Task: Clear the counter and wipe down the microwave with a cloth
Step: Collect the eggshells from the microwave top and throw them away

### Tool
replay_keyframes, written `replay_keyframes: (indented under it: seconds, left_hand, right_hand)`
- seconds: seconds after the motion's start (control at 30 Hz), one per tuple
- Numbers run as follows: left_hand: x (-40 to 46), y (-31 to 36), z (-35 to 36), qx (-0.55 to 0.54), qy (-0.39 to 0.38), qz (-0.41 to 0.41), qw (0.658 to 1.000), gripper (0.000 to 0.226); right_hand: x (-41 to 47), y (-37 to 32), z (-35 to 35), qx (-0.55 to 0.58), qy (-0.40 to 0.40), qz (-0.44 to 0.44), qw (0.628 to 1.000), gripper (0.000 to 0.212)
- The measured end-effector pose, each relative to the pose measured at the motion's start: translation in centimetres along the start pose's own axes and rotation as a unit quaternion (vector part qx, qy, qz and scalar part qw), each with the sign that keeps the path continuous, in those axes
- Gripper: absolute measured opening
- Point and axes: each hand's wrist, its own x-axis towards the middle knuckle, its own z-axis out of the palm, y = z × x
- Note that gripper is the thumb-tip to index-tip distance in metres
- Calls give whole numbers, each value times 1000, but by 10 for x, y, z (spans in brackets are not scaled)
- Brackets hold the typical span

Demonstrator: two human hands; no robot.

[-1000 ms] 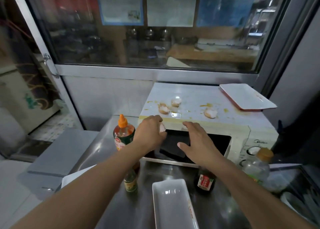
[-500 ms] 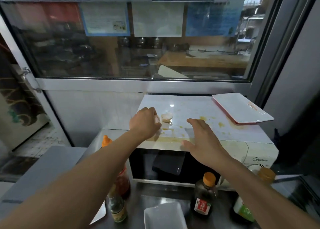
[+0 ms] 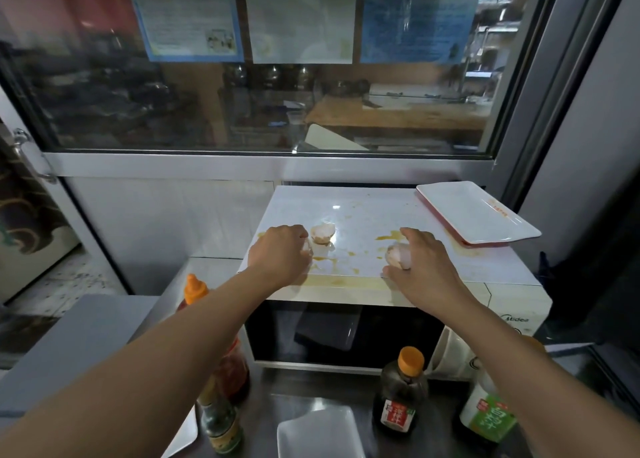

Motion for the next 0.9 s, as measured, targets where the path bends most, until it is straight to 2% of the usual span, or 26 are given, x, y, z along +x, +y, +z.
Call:
replay_keyframes:
  seconds: [0.17, 0.47, 0.9]
  left_hand:
    - [-2, 0, 1, 2, -16, 15, 1000, 30]
    - [-5, 0, 3, -19, -9, 9, 1000, 38]
    - [-8, -5, 1, -46, 8, 23, 999, 38]
  right_hand:
    - [3, 0, 4, -17, -24, 4, 1000, 65]
    - [10, -4, 7, -70, -14, -5, 997, 49]
    - [15, -6, 12, -55, -15, -31, 998, 37]
